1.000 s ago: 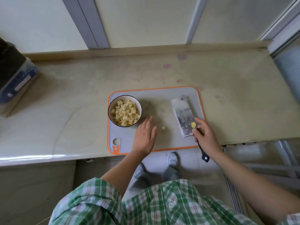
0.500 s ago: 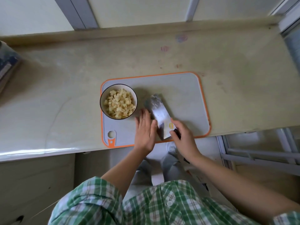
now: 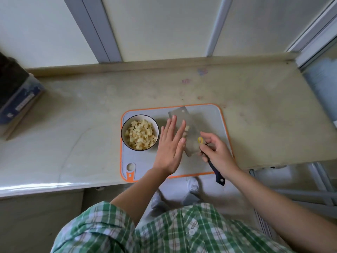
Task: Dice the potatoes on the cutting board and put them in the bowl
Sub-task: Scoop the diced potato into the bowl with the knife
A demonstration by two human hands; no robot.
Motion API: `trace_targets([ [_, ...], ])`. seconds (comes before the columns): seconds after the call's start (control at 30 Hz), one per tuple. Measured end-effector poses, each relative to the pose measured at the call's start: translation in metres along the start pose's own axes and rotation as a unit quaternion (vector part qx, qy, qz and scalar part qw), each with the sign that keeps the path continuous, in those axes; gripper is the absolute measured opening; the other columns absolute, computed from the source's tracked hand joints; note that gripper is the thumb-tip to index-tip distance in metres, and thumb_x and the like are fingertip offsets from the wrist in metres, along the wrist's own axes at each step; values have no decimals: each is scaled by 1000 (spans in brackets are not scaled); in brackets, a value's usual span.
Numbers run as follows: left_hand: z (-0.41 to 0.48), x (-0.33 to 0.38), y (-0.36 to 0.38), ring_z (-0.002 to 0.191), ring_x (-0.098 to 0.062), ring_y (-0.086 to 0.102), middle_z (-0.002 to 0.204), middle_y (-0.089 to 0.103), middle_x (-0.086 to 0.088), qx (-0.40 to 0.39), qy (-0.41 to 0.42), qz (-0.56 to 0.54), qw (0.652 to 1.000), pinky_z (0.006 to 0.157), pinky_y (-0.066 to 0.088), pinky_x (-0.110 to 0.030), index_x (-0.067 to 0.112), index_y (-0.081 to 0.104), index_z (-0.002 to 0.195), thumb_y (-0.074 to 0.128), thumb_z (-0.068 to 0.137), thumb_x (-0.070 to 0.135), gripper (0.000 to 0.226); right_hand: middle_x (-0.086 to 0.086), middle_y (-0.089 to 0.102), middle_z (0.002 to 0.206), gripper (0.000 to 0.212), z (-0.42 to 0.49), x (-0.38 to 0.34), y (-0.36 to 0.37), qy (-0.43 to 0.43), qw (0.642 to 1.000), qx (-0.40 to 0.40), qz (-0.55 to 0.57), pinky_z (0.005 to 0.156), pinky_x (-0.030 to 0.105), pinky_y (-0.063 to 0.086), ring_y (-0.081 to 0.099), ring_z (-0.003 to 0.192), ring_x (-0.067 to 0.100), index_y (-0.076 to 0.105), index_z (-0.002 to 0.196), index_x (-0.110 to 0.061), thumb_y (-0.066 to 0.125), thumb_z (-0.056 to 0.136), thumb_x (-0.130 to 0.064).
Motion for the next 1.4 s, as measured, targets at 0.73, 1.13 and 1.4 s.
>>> trace_targets([
  [0.73, -19, -68, -68, 144, -25, -24, 159, -20, -4, -50, -185, 203, 960, 111, -22, -35, 33, 17, 153, -16, 75, 62, 89, 0, 49, 82, 28, -10, -48, 45, -18, 997, -52, -54, 43, 22, 36, 58, 58, 21, 54, 120, -10, 53, 95, 0],
  [1.13, 13, -47, -68, 67, -10, 55, 88, 54, 3, 95, -445, -554, 697, 68, 42, -20, 14, 60, 104, 58, 93, 33, 22, 4, 57, 84, 21, -7, -75, 35, -97, 993, -68, -9, 36, 22, 30, 53, 49, 16, 57, 113, -11, 58, 94, -5],
  [1.4, 3, -55, -85, 60, -5, 63, 78, 70, 6, 118, -409, -499, 755, 57, 49, -19, 16, 68, 93, 49, 97, 18, 20, 4, 61, 89, 21, -1, -73, 53, -73, 985, -153, -38, 36, 20, 30, 52, 48, 16, 59, 110, -16, 58, 93, -2],
])
Point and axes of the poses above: each hand's wrist, its own z-axis towards the middle knuckle, its own y-axis out of the palm, x = y × z, the point moved 5 cm from there along z, towards the middle knuckle
